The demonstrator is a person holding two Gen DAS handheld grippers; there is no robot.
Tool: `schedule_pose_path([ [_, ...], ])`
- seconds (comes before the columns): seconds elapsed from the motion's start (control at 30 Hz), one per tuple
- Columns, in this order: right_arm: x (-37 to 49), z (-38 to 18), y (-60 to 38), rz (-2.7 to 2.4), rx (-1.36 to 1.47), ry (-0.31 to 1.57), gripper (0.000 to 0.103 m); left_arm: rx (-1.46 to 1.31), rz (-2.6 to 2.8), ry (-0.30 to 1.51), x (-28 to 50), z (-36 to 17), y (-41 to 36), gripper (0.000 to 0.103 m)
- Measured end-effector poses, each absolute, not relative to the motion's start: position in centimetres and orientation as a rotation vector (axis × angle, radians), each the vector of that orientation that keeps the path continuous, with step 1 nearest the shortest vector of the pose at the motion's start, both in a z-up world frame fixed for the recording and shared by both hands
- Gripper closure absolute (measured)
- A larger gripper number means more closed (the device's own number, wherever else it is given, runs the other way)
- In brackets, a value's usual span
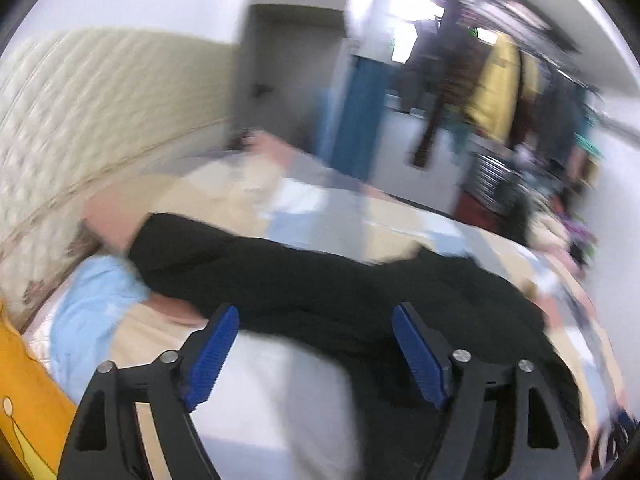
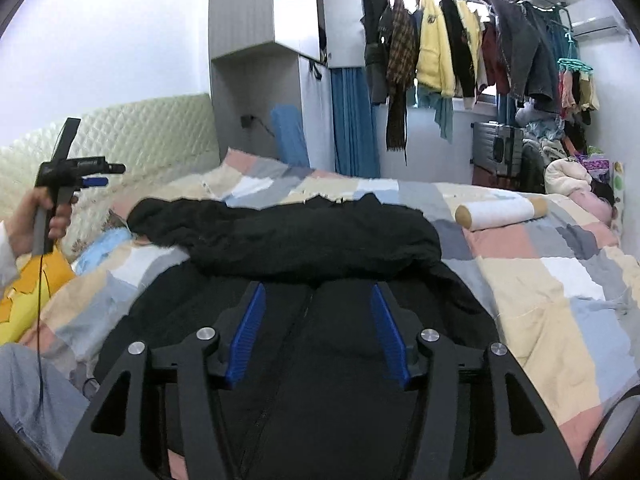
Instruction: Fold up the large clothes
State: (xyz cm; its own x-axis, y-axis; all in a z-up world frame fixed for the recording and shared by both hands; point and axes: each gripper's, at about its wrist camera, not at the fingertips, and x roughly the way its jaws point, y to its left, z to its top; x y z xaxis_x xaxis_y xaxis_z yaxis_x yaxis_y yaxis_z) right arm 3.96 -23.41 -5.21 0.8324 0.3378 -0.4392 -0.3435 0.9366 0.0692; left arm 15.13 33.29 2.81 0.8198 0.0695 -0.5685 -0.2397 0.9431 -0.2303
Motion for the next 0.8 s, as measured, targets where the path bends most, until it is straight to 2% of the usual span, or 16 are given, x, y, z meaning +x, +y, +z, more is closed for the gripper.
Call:
schedule_pose_path([
  [0.17, 5.4, -5.4, -21.3, 0.344, -0.035, 0.498, 0.046, -0.513, 0.326, 0.615, 18.4, -4.2, 46.8, 0.02],
  [0.3, 7.2, -5.6, -20.2, 0.305, -0.031, 0.514, 0.046, -0.635, 0.361, 0.627, 20.6, -9.9, 52.6, 0.02],
  [0.53, 12.1, -7.5, -17.0, 0.24, -0.064, 0.61, 0.039, -0.828, 0.37, 0.591, 25.1, -17.5, 58.4, 0.02],
  [0.7, 14.6, -9.6, -15.0, 0.231, -0.116, 0.681, 0.039, -0.778, 0.352, 0.555, 28.0, -18.9, 59.1, 0.02],
  [0.73, 14.9, -9.9, -15.0, 0.231, -0.118, 0.69, 0.039, -0.772, 0.341, 0.555, 28.6, -19.0, 59.0, 0.023],
  [0.77, 15.1, -10.1, -15.0, 0.228, -0.12, 0.694, 0.039, -0.768, 0.329, 0.544, 28.9, -18.8, 58.9, 0.035],
  [0.8, 15.4, -10.5, -15.0, 0.221, -0.125, 0.699, 0.039, -0.764, 0.319, 0.53, 29.1, -18.6, 58.7, 0.039],
])
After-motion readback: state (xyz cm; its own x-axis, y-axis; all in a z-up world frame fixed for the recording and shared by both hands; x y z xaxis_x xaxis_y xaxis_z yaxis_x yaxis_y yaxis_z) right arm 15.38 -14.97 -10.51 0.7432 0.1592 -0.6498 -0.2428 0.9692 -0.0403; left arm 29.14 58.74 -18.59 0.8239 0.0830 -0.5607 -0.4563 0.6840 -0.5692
